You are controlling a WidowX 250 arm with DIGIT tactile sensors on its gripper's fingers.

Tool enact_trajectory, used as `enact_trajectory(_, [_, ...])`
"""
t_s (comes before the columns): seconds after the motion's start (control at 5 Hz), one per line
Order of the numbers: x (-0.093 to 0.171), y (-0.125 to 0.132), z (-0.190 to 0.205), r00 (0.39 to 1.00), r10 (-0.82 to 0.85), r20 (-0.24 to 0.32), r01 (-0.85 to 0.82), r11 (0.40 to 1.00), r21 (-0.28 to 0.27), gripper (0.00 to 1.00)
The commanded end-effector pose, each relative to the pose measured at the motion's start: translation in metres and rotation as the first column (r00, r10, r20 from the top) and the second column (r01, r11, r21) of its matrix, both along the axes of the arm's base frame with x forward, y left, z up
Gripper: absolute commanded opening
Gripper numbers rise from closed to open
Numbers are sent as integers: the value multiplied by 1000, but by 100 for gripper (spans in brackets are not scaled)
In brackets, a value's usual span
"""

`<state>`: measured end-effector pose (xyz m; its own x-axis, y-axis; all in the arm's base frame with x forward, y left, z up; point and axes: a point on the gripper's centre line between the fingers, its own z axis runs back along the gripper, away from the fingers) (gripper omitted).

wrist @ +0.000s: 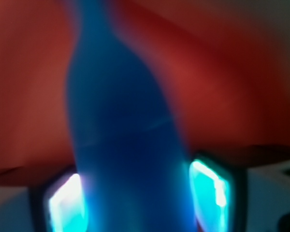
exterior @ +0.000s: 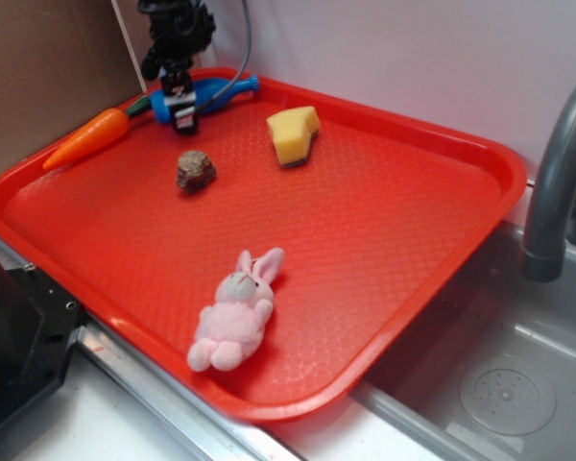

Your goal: Grab the blue bottle.

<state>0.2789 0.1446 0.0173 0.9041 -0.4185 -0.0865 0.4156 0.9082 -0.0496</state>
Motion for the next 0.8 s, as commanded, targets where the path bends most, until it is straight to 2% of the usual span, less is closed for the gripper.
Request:
enact_trajectory(0.0, [-53, -58, 97, 970, 229, 76, -237, 963, 126, 0])
enact_trajectory(0.2, [-70, -66, 134, 952, 302, 53, -304, 951, 53, 0])
enact_trajectory(0.4, [-80, -97, 150, 906, 411, 105, -424, 887, 186, 0])
enact_trajectory(0.6, [-93, -123, 165, 894, 416, 168, -444, 874, 196, 0])
